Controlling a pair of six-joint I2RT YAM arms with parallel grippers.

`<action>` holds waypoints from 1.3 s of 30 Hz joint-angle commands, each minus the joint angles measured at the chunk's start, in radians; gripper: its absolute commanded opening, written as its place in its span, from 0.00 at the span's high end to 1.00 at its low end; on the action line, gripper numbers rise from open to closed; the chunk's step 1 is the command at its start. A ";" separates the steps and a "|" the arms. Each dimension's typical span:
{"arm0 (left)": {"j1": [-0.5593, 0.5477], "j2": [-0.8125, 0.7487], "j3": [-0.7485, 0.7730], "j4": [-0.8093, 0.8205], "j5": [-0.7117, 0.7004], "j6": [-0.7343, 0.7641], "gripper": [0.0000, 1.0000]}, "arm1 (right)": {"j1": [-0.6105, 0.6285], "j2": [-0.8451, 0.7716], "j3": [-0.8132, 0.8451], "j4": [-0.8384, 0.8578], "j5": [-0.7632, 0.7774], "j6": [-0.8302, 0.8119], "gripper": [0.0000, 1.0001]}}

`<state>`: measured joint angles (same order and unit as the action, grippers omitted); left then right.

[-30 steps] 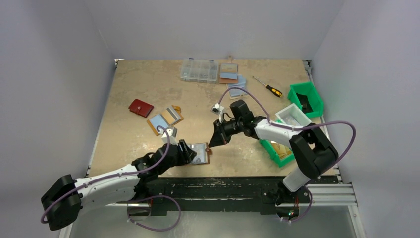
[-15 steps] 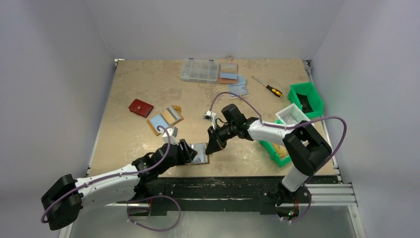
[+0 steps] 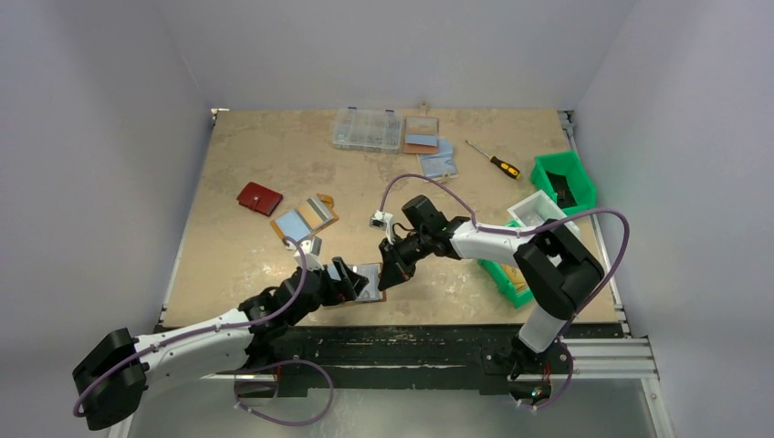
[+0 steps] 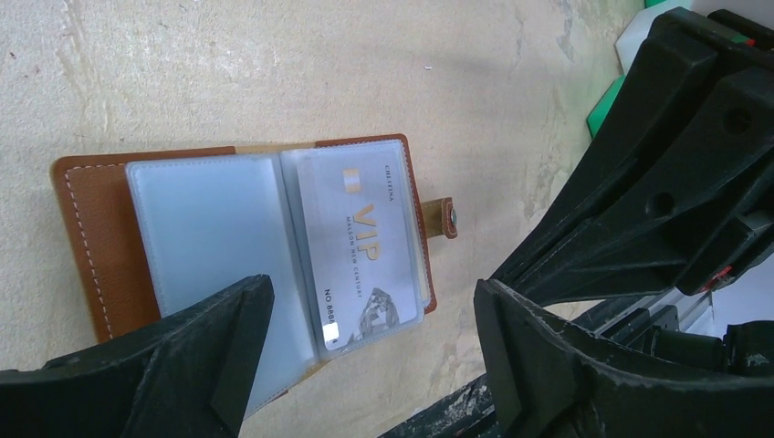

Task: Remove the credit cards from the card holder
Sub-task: Remove the credit card from the card holder.

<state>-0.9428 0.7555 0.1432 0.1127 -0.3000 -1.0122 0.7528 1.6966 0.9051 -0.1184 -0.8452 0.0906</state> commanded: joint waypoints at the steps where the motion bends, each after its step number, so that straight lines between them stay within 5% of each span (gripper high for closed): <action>1: 0.004 0.016 0.003 0.059 -0.005 -0.013 0.13 | 0.009 0.006 0.043 -0.009 0.013 -0.023 0.96; 39: 0.004 0.103 0.034 0.066 -0.002 0.004 0.29 | 0.022 0.054 0.076 -0.035 0.081 -0.032 0.96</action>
<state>-0.9428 0.8364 0.1440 0.1387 -0.2993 -1.0115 0.7677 1.7329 0.9379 -0.1547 -0.7929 0.0669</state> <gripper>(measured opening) 0.739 0.049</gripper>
